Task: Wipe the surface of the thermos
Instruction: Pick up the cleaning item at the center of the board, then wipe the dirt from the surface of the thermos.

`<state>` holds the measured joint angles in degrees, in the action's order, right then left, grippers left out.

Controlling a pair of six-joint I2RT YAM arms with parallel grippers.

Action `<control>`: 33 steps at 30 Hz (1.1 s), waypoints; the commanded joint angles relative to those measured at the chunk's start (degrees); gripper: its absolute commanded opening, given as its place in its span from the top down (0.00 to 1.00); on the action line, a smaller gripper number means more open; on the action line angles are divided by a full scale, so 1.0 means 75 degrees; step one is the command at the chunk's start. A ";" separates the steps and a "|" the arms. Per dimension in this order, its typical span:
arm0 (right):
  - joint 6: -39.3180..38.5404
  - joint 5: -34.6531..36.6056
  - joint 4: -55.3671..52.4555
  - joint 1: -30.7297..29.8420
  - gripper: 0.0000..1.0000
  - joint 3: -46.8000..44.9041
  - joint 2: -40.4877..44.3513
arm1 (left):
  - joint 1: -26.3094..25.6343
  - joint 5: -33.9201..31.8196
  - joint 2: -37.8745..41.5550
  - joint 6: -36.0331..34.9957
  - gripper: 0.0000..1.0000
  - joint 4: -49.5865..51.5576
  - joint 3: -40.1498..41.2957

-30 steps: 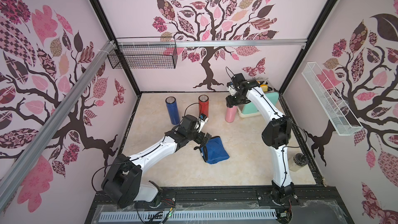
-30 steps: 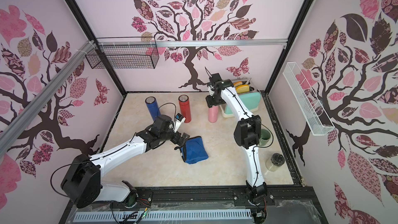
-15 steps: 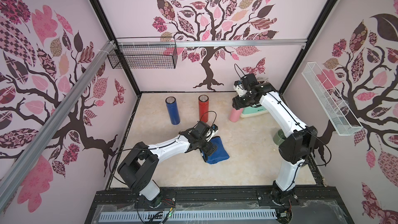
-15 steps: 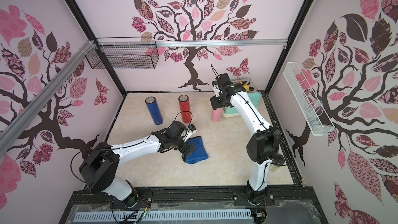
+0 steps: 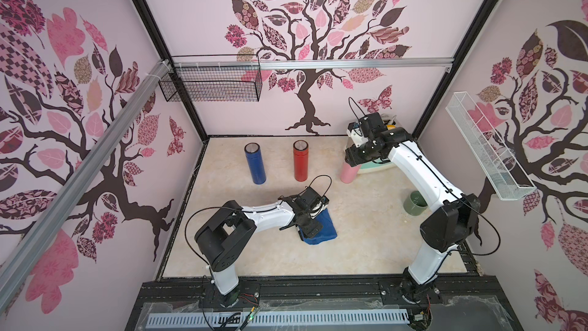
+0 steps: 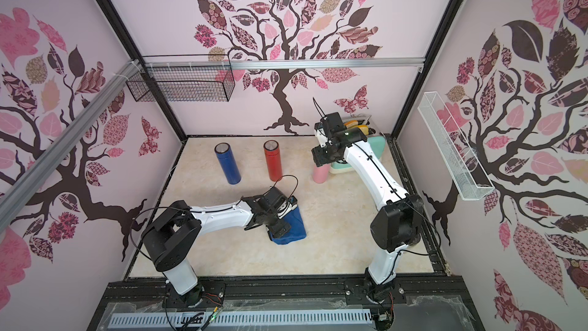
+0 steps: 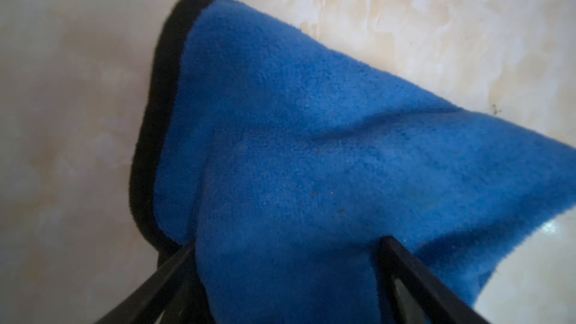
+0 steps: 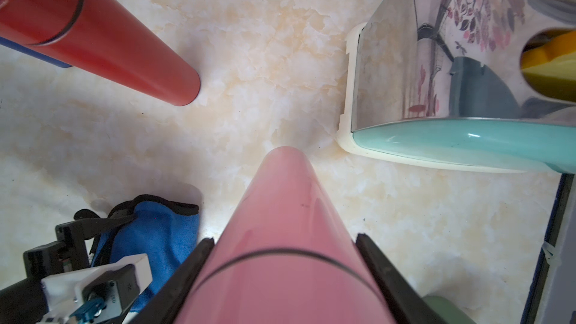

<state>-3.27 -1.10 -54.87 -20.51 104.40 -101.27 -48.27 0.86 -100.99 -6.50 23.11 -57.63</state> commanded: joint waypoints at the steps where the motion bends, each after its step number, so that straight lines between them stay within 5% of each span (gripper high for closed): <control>1: 0.0026 0.0082 0.0191 -0.0058 1.00 0.0232 0.0407 | -0.0102 -0.0326 -0.0268 -0.0076 0.24 0.0280 -0.0057; 15: 0.0151 0.0191 0.0525 -0.0599 1.00 -0.0730 0.0933 | -0.0103 -0.1336 0.0762 0.0940 1.00 -0.0552 0.0970; 20: 0.0201 0.0007 0.0643 -0.1097 1.00 -0.1307 0.1164 | 0.0159 -0.1465 0.2216 0.1475 1.00 -0.1309 0.1684; 26: -0.0092 -0.0089 0.1297 -0.1921 1.00 -0.2607 0.1691 | 0.1262 0.0087 0.3863 0.2030 1.00 -0.1820 0.2163; 33: -0.0641 -0.0427 0.1757 -0.2272 1.00 -0.3430 0.2161 | 0.1712 0.0928 0.4452 0.2534 1.00 -0.2026 0.1865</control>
<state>-5.41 -3.42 -45.95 -37.19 78.35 -87.83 -36.42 2.57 -68.05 9.54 10.39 -42.24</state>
